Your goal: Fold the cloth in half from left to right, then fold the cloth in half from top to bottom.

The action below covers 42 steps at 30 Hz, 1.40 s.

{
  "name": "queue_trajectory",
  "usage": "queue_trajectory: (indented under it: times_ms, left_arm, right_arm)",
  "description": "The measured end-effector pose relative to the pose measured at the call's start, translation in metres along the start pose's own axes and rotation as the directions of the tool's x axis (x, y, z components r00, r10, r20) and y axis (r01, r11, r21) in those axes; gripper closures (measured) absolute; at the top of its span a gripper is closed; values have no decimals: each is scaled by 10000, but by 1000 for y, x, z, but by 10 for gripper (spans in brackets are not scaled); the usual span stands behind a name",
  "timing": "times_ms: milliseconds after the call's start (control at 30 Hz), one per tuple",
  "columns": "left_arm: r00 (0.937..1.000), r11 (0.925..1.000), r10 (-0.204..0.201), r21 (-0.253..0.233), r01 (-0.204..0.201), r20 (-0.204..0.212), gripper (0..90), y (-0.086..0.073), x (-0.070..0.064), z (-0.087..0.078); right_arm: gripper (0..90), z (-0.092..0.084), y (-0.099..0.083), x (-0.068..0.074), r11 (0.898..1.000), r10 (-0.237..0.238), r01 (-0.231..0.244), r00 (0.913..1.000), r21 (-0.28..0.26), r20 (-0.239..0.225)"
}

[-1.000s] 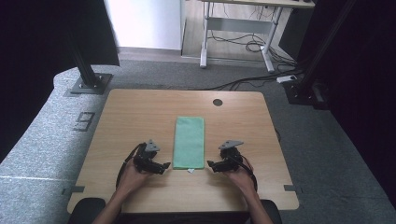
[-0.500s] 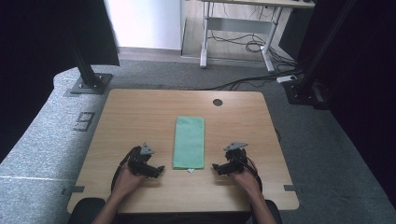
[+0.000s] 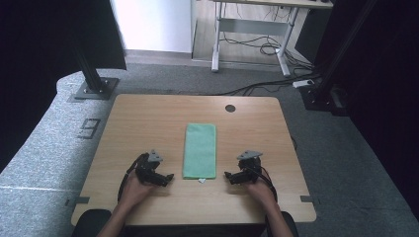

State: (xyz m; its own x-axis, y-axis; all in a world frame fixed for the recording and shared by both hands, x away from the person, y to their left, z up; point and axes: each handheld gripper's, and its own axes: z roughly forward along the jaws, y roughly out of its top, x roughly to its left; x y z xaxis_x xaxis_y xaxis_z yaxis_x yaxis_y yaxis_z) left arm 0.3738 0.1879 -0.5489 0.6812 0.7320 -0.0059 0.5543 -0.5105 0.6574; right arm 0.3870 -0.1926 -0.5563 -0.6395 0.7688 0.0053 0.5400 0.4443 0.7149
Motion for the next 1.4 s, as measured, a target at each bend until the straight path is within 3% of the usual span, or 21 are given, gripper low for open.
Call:
queue_trajectory:
  times_ms: [633,733,1233,1400]
  left_arm:
    - [9999,9999,-117,-20,117,-81,0,3,1,2]
    - [9999,9999,-117,-24,117,-86,0,3,1,3]
    - [9998,9999,-166,-23,166,-115,0,4,0,4]
    - [9998,9999,-171,-23,171,-114,0,5,0,4]
  right_arm:
    - [0,2,4,2,9999,84,-84,10000,77,25]
    - [0,3,5,3,9998,183,-182,9997,82,-156]
    - [0,18,42,30,9997,224,-228,9992,-118,-334]
    - [0,34,52,36,9998,22,-21,10000,198,-27]
